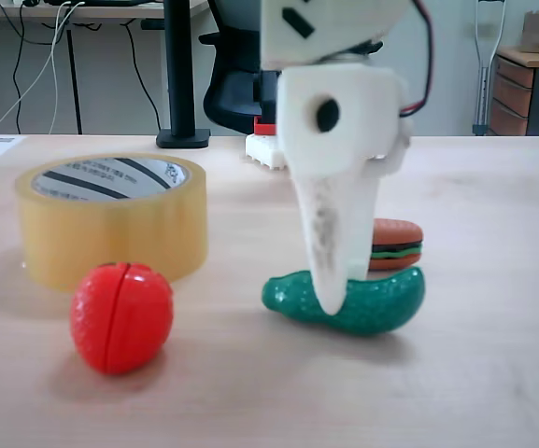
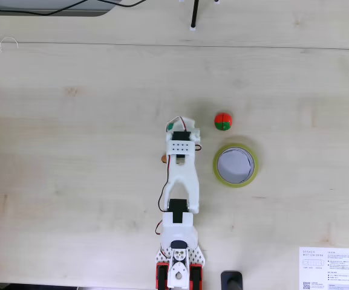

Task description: Grasp a cucumber and put it in the hole.

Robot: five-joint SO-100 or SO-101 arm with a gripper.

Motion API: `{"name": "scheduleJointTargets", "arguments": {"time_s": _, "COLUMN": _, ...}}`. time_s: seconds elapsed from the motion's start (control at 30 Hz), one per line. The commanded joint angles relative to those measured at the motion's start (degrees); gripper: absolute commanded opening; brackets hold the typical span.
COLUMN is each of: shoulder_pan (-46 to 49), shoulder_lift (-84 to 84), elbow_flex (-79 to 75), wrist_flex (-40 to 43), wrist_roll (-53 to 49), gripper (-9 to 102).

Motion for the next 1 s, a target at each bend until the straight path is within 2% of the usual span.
{"name": "scheduleJointTargets", "arguments": {"time_s": 0.0, "shoulder_pan": 0.35, "shoulder_lift": 8.61, "elbow_flex": -3.52, "wrist_flex": 1.05, "wrist_roll": 4.83, "gripper": 0}}
{"name": "scheduleJointTargets", "arguments": {"time_s": 0.47, "shoulder_pan": 4.39, "shoulder_lift": 19.69, "elbow_flex": -6.77, "wrist_flex": 1.05, "wrist_roll": 24.35, "gripper": 0}}
{"name": "scheduleJointTargets", "arguments": {"time_s": 0.97, "shoulder_pan": 20.83, "shoulder_lift": 31.03, "elbow_flex": -6.68, "wrist_flex": 11.34, "wrist_roll": 38.23, "gripper": 0}}
